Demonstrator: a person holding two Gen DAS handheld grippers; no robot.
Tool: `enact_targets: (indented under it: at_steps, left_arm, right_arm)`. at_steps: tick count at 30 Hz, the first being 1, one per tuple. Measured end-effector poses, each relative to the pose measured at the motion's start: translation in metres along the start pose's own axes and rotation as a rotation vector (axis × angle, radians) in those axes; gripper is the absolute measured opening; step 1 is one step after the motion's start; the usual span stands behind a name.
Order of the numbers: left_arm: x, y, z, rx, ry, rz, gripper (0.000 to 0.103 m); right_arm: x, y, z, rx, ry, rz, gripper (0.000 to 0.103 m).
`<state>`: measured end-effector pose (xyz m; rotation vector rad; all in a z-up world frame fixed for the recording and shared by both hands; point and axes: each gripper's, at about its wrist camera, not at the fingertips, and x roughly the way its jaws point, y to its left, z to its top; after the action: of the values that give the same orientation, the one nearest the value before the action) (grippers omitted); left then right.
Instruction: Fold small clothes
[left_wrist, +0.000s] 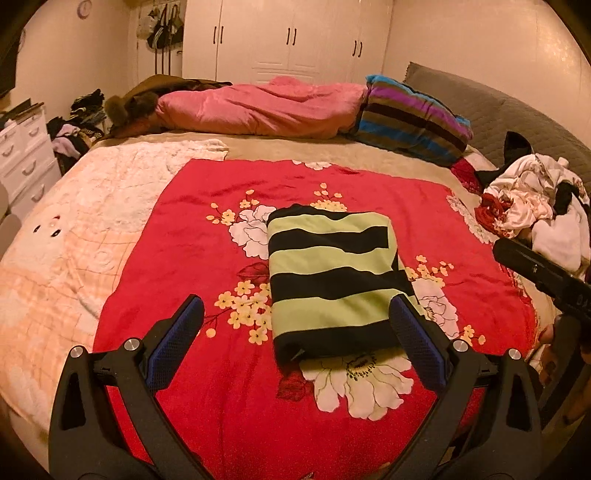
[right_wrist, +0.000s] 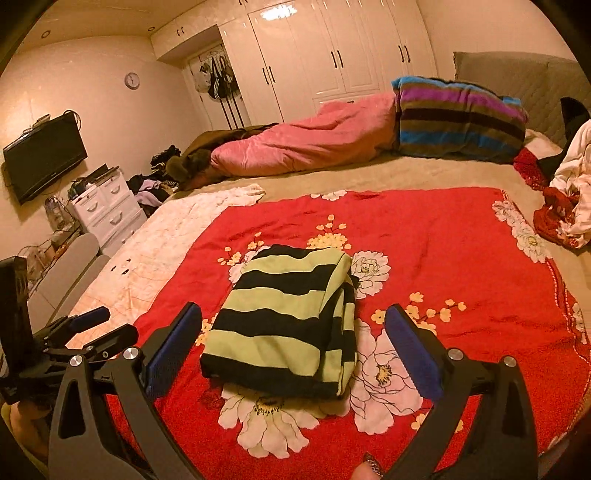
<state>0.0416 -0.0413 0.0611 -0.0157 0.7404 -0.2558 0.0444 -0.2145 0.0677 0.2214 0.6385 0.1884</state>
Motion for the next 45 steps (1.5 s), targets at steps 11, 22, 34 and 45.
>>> enact_targets:
  at_steps: [11, 22, 34, 45]
  left_arm:
    - [-0.002, 0.005, -0.044, 0.033, 0.07, 0.01, 0.094]
    - [0.015, 0.016, -0.07, -0.009, 0.149, 0.015, 0.094]
    - [0.021, 0.012, -0.072, 0.006, 0.183, 0.045, 0.094]
    - [0.024, 0.011, -0.073, -0.004, 0.198, 0.039, 0.094]
  right_arm:
    - [-0.013, 0.002, -0.047, -0.026, 0.02, -0.076, 0.099]
    - [0.009, 0.014, -0.088, -0.082, 0.114, -0.087, 0.099]
    - [0.013, 0.01, -0.09, -0.071, 0.133, -0.103, 0.099]
    - [0.016, 0.007, -0.091, -0.063, 0.149, -0.11, 0.099]
